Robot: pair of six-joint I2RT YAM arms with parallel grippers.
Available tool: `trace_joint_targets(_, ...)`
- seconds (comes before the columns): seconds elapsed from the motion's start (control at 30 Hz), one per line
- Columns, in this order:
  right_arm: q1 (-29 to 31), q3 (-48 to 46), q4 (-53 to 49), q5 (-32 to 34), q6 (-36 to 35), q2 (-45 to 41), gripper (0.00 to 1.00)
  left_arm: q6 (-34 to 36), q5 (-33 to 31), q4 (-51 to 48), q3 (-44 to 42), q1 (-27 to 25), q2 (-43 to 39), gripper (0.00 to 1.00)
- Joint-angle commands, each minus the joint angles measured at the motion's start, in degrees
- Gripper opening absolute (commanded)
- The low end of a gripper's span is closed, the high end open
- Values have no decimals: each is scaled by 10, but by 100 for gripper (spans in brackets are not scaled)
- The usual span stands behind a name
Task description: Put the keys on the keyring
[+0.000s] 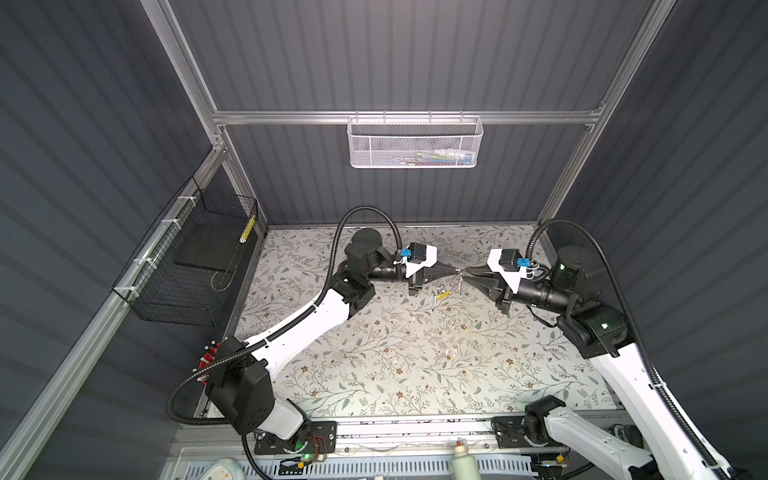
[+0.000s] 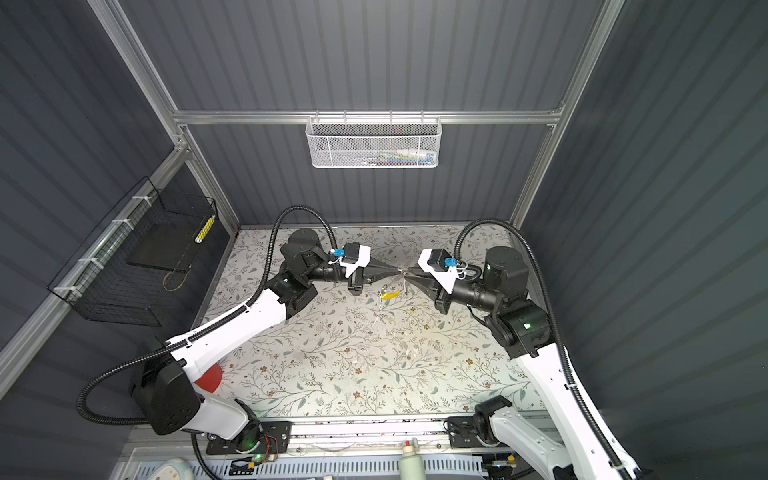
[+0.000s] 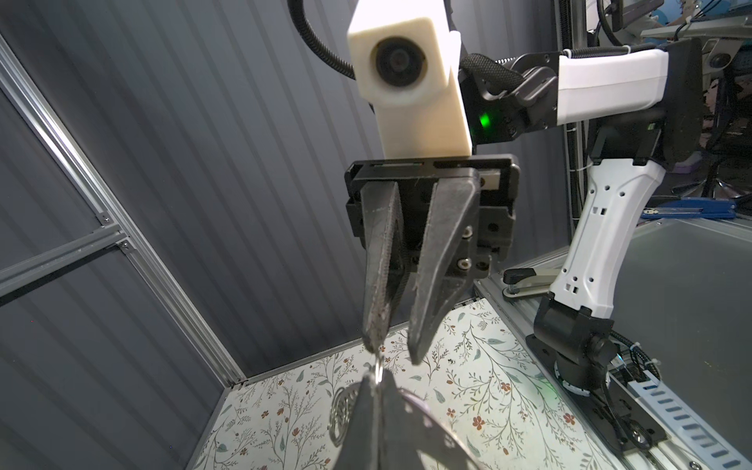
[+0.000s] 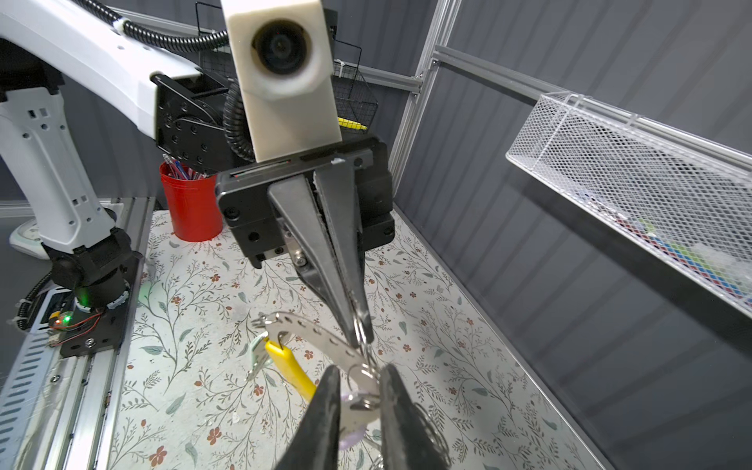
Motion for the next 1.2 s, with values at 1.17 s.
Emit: trace_joint_targets(1.17,-2,77,-135,-66,-60,48,0,140,19,-207,100,-1,-4,0)
